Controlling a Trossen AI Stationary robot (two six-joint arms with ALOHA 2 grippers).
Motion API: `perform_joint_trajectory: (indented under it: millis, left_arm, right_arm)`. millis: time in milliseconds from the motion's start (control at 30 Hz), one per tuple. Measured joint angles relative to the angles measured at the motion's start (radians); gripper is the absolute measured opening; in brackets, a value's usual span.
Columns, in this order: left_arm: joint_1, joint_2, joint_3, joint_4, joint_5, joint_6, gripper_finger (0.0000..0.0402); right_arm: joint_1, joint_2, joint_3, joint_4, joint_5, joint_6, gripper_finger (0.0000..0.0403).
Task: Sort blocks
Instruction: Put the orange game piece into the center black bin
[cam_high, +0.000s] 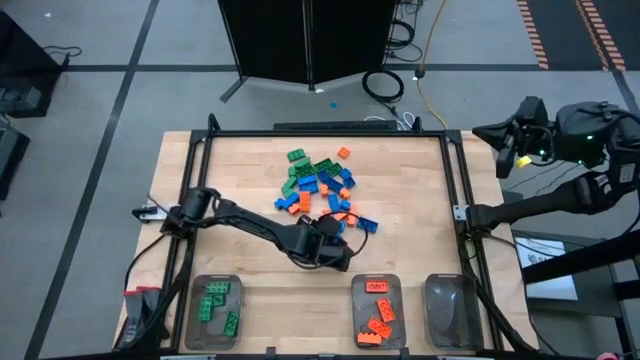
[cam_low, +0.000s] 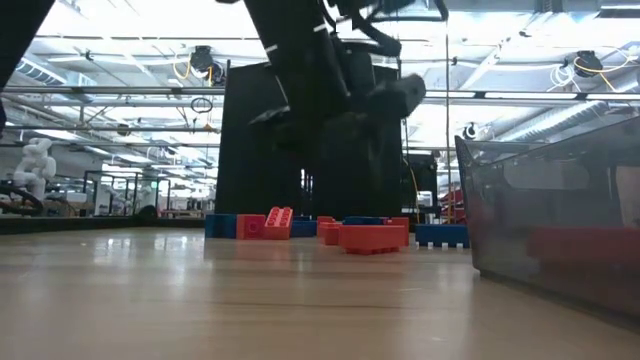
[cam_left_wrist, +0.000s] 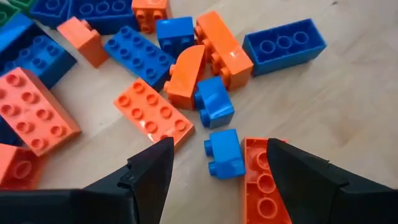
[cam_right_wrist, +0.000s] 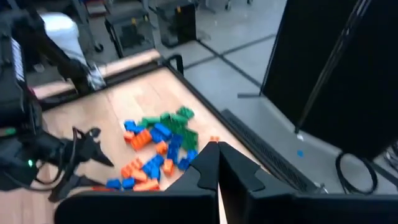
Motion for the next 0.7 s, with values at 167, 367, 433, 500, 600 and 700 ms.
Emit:
perform_joint_trajectory:
  millis: [167,367,433,500,600,700]
  left_arm:
    - [0.008,0.021,0.000,0.004,0.040,-0.038,0.0260]
    - [0.018,0.019,0.000,0.028,0.147,-0.080,0.0261]
    - [0.024,0.019,0.000,0.038,0.197,-0.112,0.0261]
    - [0.030,0.019,0.000,0.035,0.254,-0.127,0.0261]
    - [0.036,0.019,0.002,0.042,0.328,-0.134,0.0261]
    - [0.037,0.019,0.002,0.065,0.353,-0.134,0.0261]
  right_arm:
    - [0.000,0.014,-0.039,-0.021,-0.010,0.009,0.0000]
    - [0.000,0.021,-0.122,-0.020,-0.010,-0.010,0.0000]
    - [0.000,0.022,-0.146,-0.016,-0.011,-0.009,0.0000]
    - [0.000,0.023,-0.159,-0.014,-0.027,-0.010,0.0000]
    - [0.000,0.032,-0.165,0.003,-0.059,-0.014,0.0000]
    - [0.000,0.032,-0.165,0.023,-0.063,-0.018,0.0000]
